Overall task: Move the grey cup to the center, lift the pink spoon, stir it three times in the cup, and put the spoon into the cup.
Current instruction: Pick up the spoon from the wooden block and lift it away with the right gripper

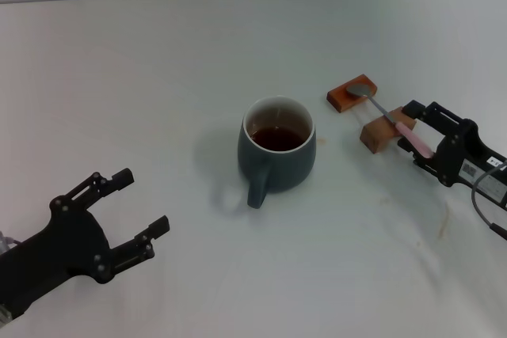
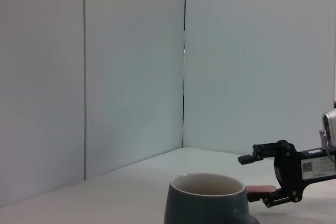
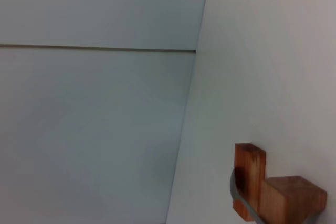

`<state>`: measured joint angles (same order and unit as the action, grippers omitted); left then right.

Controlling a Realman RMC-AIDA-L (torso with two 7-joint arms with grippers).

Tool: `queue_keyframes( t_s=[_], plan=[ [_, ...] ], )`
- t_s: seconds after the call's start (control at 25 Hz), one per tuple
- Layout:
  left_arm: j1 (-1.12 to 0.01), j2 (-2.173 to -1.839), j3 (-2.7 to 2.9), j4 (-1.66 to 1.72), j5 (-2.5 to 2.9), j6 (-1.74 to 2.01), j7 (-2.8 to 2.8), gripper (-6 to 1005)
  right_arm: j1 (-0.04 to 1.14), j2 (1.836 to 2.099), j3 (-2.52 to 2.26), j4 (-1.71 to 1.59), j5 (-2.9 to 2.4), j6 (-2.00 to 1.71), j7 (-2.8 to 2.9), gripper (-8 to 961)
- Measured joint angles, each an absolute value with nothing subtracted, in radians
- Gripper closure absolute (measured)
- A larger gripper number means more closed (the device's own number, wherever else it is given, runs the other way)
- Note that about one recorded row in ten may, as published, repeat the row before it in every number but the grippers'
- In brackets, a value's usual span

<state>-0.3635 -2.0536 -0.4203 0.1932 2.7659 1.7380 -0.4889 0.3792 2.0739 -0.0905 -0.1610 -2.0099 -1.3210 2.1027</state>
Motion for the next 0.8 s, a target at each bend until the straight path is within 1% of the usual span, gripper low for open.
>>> queue_keyframes(
  t_s=[0.08, 0.52, 0.72, 0.8],
  plan=[
    [-0.364, -2.054, -0.420, 0.193, 2.766, 1.738, -0.489, 170, 0.379, 2.074, -0.090, -0.158, -2.010, -1.315, 2.107, 272],
    [-0.364, -2.053, -0.423, 0.193, 2.765, 1.737, -0.487, 170, 0.369, 2.075, -0.087, -0.152, -2.005, -1.298, 2.108, 501],
    [-0.363, -2.053, -0.423, 0.193, 2.765, 1.735, -0.486, 170, 0.370, 2.076, -0.089, -0.152, -2.005, -1.319, 2.076, 717],
    [-0.362, -2.054, -0.424, 0.193, 2.765, 1.735, -0.486, 170, 0.369, 2.076, -0.082, -0.153, -2.000, -1.341, 2.011, 757]
  ],
)
